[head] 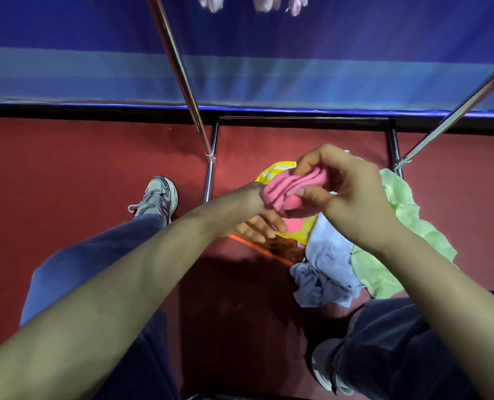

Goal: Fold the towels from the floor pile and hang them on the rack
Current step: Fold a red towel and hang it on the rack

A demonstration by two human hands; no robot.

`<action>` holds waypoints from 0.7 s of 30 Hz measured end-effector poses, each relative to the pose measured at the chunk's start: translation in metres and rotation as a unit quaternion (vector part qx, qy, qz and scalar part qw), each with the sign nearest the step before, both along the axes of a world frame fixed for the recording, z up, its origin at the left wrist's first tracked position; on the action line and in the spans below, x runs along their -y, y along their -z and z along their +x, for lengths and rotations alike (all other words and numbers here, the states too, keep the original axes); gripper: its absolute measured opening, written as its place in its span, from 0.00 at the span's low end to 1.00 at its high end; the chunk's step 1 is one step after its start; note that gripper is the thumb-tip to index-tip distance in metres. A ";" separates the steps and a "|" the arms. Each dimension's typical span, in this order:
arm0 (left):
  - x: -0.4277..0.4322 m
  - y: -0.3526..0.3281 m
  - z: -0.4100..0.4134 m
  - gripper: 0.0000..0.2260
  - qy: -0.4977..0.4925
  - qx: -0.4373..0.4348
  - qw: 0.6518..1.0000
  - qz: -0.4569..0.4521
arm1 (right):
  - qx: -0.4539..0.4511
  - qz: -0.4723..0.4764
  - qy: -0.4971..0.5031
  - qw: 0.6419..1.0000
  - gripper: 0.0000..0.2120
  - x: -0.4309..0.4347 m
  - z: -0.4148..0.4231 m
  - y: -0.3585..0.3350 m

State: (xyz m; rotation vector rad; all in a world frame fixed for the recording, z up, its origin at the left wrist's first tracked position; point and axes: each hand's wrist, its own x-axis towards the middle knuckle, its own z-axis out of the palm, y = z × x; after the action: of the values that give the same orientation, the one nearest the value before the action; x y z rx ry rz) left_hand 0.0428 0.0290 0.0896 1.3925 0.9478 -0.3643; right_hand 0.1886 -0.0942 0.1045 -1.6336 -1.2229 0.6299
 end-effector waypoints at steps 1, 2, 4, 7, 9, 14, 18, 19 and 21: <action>-0.001 0.001 0.004 0.07 -0.006 0.016 1.000 0.020 | 0.006 0.007 0.005 1.000 0.11 0.000 -0.001 -0.001; -0.002 0.001 0.007 0.10 -0.009 0.035 0.997 0.068 | 0.009 0.011 0.008 1.000 0.12 0.001 -0.002 -0.003; -0.005 0.007 0.010 0.14 -0.003 0.073 0.975 0.212 | 0.012 0.018 0.017 1.000 0.13 0.001 -0.003 -0.003; -0.003 0.006 0.012 0.09 -0.037 0.190 0.960 0.203 | 0.019 0.031 0.052 0.998 0.13 0.000 0.001 -0.002; 0.001 -0.005 0.012 0.07 -0.071 0.258 0.956 0.122 | 0.030 0.033 0.079 0.996 0.13 0.000 0.006 -0.002; 0.007 -0.022 0.007 0.09 -0.065 0.318 0.937 0.127 | 0.052 0.017 0.130 0.990 0.12 0.002 0.014 -0.004; 0.008 -0.020 0.009 0.09 -0.105 0.311 0.929 0.171 | 0.051 0.010 0.140 0.989 0.12 0.002 0.012 -0.008; 0.007 -0.021 0.010 0.11 -0.114 0.310 0.930 0.159 | 0.052 0.017 0.135 0.989 0.11 0.002 0.010 -0.009; 0.005 -0.024 0.012 0.14 -0.123 0.301 0.935 0.141 | 0.057 0.040 0.121 0.990 0.10 0.002 0.008 -0.013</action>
State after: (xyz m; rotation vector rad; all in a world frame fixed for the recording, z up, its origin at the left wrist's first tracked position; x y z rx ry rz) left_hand 0.0544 0.0241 0.1131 1.4946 0.6587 0.3914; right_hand 0.1963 -0.0963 0.1172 -1.7358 -1.0932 0.3352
